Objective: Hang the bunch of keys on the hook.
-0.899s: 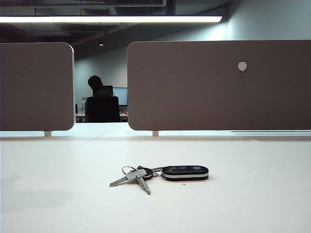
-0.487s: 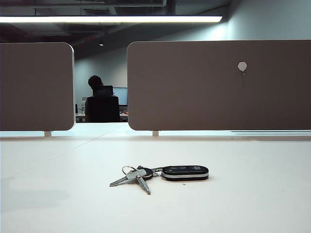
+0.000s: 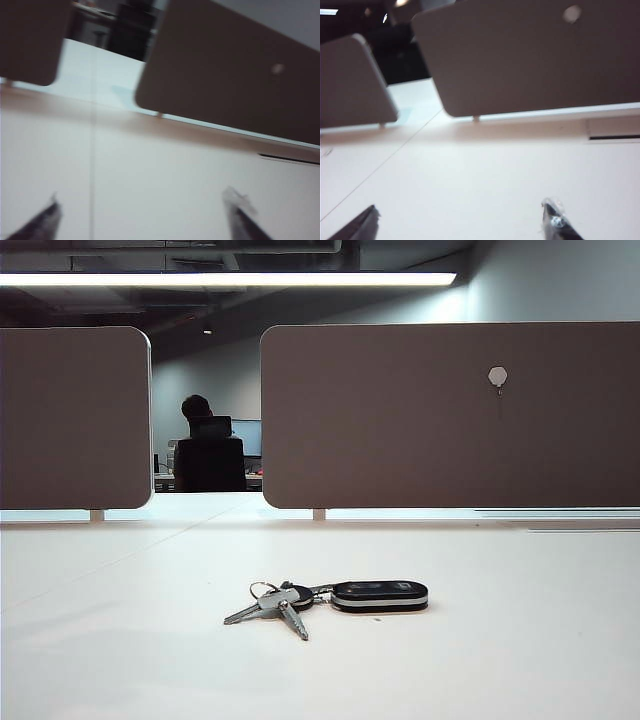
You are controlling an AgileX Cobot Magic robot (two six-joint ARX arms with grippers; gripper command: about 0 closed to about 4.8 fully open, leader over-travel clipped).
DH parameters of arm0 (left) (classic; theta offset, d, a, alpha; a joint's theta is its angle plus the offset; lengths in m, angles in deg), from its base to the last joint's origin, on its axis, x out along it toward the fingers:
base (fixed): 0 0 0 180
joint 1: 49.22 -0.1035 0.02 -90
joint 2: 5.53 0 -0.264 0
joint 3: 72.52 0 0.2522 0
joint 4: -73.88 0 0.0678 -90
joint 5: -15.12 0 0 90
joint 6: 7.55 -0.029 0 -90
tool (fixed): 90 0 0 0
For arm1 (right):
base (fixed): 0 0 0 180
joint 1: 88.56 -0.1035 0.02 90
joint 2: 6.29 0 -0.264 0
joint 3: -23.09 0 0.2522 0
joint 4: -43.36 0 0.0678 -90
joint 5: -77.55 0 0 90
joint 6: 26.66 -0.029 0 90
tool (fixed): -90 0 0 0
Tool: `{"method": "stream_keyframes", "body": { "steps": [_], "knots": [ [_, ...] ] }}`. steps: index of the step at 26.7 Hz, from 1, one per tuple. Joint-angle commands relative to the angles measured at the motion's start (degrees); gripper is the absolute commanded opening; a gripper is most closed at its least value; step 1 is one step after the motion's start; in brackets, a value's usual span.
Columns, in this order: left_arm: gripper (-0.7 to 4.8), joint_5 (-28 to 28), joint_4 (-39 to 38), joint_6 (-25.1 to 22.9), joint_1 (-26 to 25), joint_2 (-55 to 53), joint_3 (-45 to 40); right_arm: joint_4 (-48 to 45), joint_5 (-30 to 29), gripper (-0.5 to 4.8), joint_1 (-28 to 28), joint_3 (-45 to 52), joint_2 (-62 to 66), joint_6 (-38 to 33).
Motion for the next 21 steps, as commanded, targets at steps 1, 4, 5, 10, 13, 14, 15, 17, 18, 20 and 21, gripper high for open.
{"method": "stream_keyframes", "body": {
  "steps": [1,4,5,10,13,14,15,17,18,20,21],
  "knots": [
    [4.79,-3.9,3.5,-1.0,1.3,-5.5,3.0,-0.4,-4.0,4.79,-1.8,-3.6,6.4,2.4],
    [4.79,-7.3,6.0,-2.0,2.3,-12.5,6.0,-0.4,-6.6,4.79,-4.5,-6.7,13.8,3.2],
    [4.79,-8.4,5.9,-2.4,2.6,-15.3,7.5,-0.5,-7.3,4.79,-5.5,-7.5,16.0,3.3],
    [4.79,-10.8,5.8,-3.8,4.9,-27.1,13.4,-0.9,-8.1,4.79,-13.5,-11.3,27.5,3.2],
    [4.79,-11.6,3.8,-3.7,5.8,-32.2,17.4,-2.2,-7.1,4.79,-19.5,-13.5,34.0,3.3],
    [4.79,-11.7,2.1,-4.0,6.0,-33.5,18.7,-2.1,-7.1,4.79,-21.1,-14.2,36.1,3.3],
    [4.79,-11.8,-0.2,-4.6,6.3,-34.8,20.2,-2.0,-7.2,4.79,-22.6,-15.0,38.4,3.3],
    [4.79,-12.0,-6.8,-8.3,7.4,-37.7,23.4,-1.6,-7.3,4.79,-25.3,-17.0,43.3,3.3],
    [4.79,-11.7,-9.9,-10.7,8.0,-39.0,24.6,-1.8,-7.3,4.79,-26.5,-17.8,45.7,3.3],
    [4.79,-10.5,-15.9,-15.6,9.7,-41.5,26.7,-2.6,-7.0,4.79,-29.7,-19.6,50.8,3.4],
    [4.79,-9.2,-18.5,-17.5,10.5,-42.4,27.3,-3.2,-6.8,4.79,-31.0,-20.3,53.1,3.5]
  ]
}}
